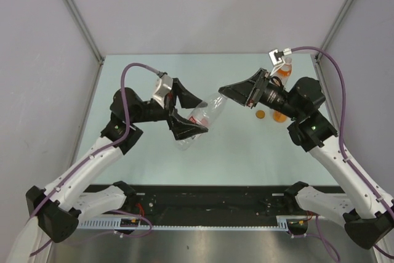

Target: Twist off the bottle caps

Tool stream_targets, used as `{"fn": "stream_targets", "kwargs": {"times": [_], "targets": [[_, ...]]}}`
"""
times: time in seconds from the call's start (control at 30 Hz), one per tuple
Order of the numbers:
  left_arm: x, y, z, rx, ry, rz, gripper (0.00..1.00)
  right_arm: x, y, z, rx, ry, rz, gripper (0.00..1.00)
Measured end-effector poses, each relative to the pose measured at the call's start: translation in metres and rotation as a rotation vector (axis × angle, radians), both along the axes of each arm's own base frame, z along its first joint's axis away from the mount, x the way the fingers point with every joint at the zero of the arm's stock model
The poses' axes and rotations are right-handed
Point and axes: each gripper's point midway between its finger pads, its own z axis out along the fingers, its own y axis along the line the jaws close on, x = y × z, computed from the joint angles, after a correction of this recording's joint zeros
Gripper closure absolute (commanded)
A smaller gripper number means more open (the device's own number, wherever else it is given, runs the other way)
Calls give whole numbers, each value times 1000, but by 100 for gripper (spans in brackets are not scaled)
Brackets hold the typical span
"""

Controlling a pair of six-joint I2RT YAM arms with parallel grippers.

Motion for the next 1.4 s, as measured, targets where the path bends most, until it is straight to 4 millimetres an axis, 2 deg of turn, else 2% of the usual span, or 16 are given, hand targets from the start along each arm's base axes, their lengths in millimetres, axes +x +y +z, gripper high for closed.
{"fn": "stream_targets", "kwargs": {"times": [0.23, 0.33, 0.43, 0.47, 0.6, 0.63, 0.73, 0.83, 0.87, 0.97, 1.1, 1.17, 1.3, 1.4], "targets": [[-1, -11, -21, 56, 59, -36, 0, -7, 8, 0, -14, -33, 17, 100], [0, -13, -26, 70, 77, -42, 3, -8, 9, 0, -17, -51, 16, 100], [-2, -15, -29, 77, 85, -51, 15, -10, 11, 1, -22, -66, 14, 100], [-2, -15, -29, 79, 84, -53, 23, -10, 11, 1, -25, -74, 9, 100], [-6, -16, -32, 87, 88, -68, 43, -11, 12, 2, -37, -113, -10, 100], [-5, -16, -32, 89, 92, -68, 51, -11, 12, 3, -39, -121, -14, 100], [-5, -17, -34, 93, 90, -71, 57, -11, 13, 3, -50, -143, -33, 100], [-5, -17, -35, 96, 83, -71, 57, -11, 13, 3, -56, -153, -48, 65], [-5, -17, -35, 96, 80, -71, 57, -12, 13, 3, -58, -157, -52, 49], [-5, -17, -35, 99, 73, -67, 57, -15, 13, 3, -66, -156, -61, 32], [-1, -17, -38, 113, 72, -43, 59, -18, 10, 6, -90, -152, -79, 23], [2, -17, -40, 118, 70, -24, 64, -17, 6, 10, -99, -148, -102, 21], [9, -16, -42, 130, 60, 23, 73, -15, -3, 16, -119, -141, -154, 20], [13, -14, -43, 138, 36, 72, 81, -13, -8, 12, -144, -125, -197, 20]]}}
